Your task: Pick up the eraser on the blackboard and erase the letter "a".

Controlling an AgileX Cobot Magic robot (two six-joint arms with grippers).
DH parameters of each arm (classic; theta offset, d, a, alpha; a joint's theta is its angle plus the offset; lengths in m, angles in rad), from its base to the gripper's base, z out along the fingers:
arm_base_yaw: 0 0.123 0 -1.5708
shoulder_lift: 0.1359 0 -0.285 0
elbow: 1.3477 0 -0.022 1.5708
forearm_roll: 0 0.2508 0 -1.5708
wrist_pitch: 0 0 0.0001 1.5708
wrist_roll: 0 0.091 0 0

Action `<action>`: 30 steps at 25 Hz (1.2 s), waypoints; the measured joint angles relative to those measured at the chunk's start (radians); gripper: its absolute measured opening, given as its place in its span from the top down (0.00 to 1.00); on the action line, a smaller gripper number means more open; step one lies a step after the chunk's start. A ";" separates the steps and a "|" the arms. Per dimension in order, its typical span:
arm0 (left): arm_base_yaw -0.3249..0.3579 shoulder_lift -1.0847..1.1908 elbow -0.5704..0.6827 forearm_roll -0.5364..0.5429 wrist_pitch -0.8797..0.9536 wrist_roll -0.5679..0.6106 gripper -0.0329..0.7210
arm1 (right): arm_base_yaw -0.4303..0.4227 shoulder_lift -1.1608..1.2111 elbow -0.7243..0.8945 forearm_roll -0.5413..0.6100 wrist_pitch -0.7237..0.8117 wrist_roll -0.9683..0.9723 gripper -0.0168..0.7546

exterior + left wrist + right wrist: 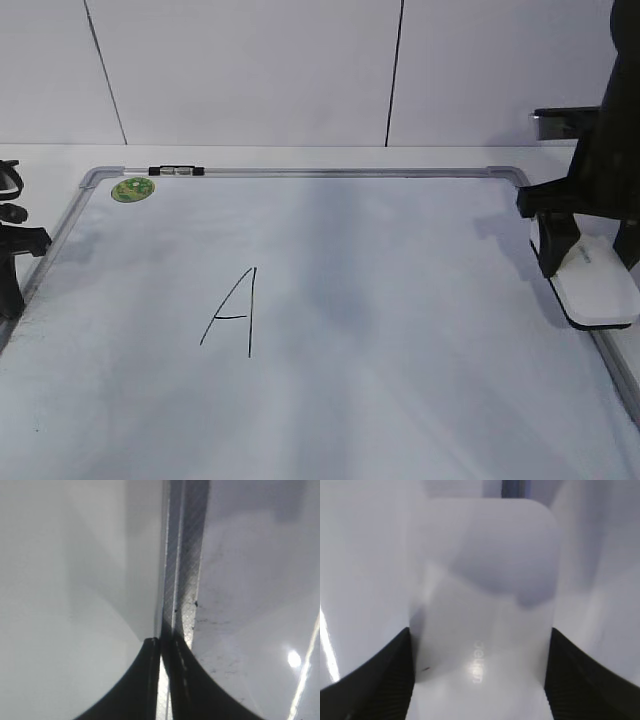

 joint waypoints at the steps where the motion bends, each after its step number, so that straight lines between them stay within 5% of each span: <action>1: 0.000 0.000 0.000 0.000 0.000 0.000 0.94 | 0.000 0.011 0.000 0.000 -0.004 -0.005 0.26; 30: 0.002 0.000 0.000 -0.011 0.002 0.002 0.94 | -0.001 0.110 -0.015 0.008 -0.091 -0.011 0.26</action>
